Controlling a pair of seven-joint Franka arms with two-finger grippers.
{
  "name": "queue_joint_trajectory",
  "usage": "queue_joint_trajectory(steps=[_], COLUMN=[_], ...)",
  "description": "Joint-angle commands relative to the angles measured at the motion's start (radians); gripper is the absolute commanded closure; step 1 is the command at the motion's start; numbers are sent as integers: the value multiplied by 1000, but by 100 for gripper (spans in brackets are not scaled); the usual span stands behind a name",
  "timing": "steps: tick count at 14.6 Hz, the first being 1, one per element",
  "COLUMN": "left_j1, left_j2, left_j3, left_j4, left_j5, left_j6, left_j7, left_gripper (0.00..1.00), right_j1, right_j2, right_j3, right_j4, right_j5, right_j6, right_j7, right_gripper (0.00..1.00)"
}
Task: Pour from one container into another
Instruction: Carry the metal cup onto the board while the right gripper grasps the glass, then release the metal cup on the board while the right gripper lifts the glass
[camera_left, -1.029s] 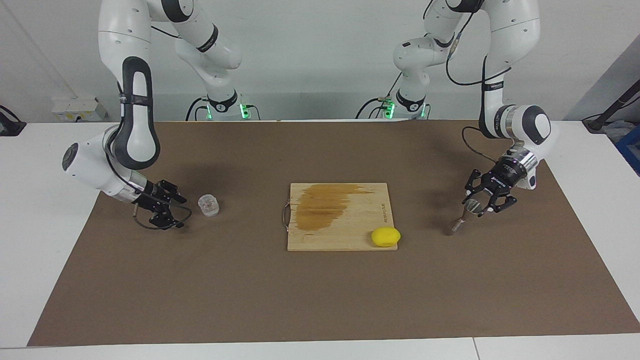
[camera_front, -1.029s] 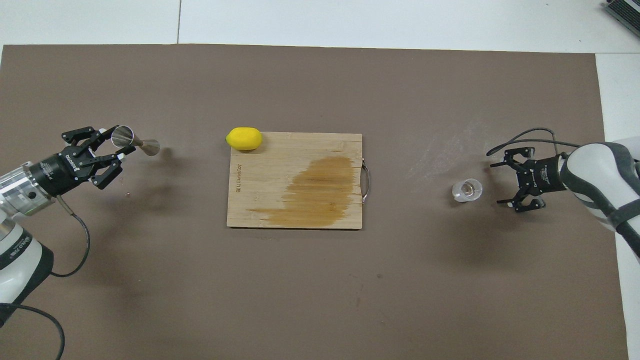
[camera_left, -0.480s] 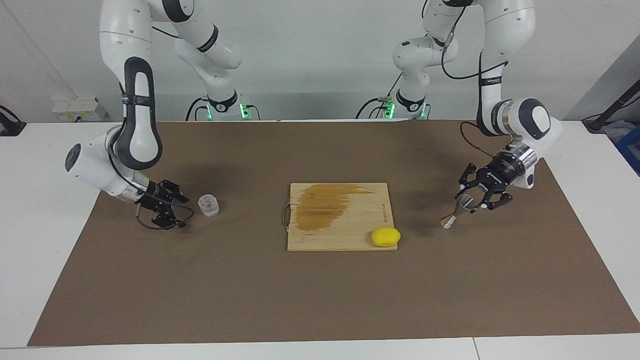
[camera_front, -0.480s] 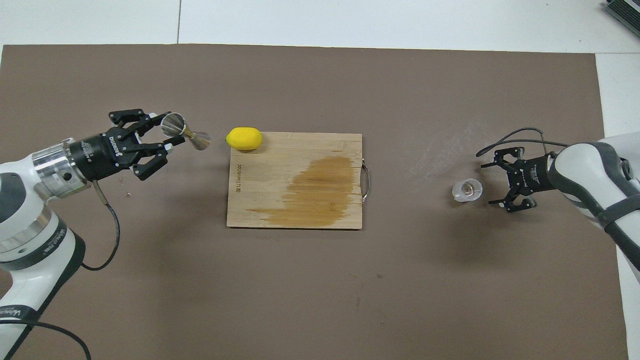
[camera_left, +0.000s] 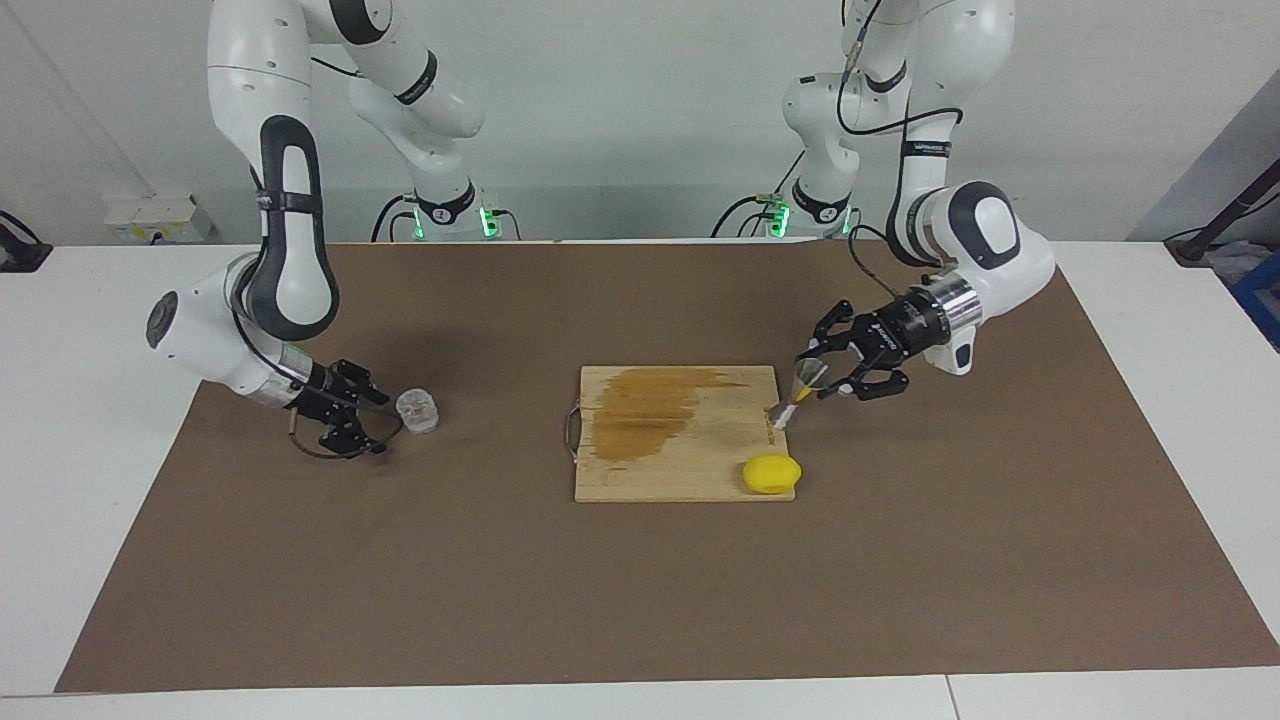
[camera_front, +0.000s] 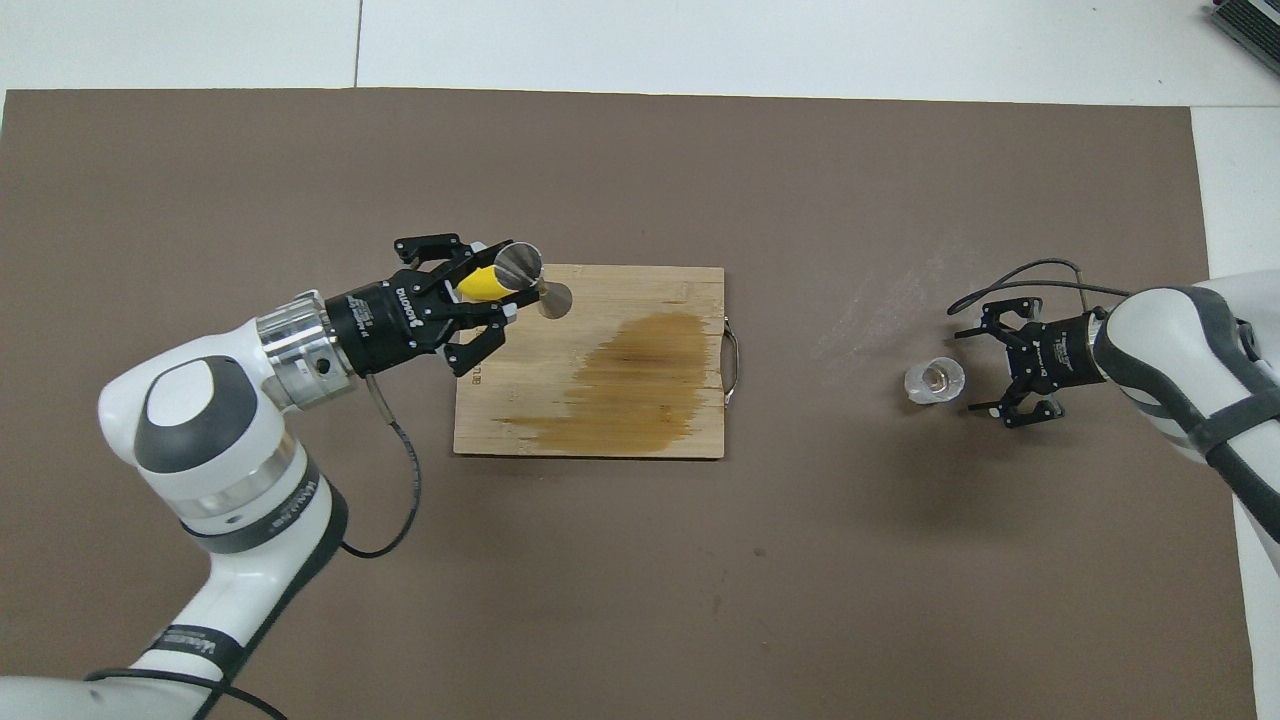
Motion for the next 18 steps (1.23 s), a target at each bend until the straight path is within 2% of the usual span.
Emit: queue_joint_trajectory(steps=[1,4,8,10,18], left_j1=[-140,-222,-275,-291,-312], left_j2=[24,74,110,123,150], left_j3=[17,17,17,17,17], left_j4=[23,70,68,70,62], left_j5=[-155,-221,-353,-410,-436], left_j6=[151,226,251,272,301], left_j7=[93,130,311,333,375], left_gripper=[100,100,100,100,100], right_j1=[12,32,35,38,56], right_j2=[-23,-23,-31,-31,-37], right_j3=[7,5,7,7,5], right_j4=[-27,-45,-67,-70,-84], right_j5=[35,95,101,130,143], right_j6=[6,37,49,49,42], right_j7=[8,13,13,13,58], right_gripper=[2,2,2,2,2])
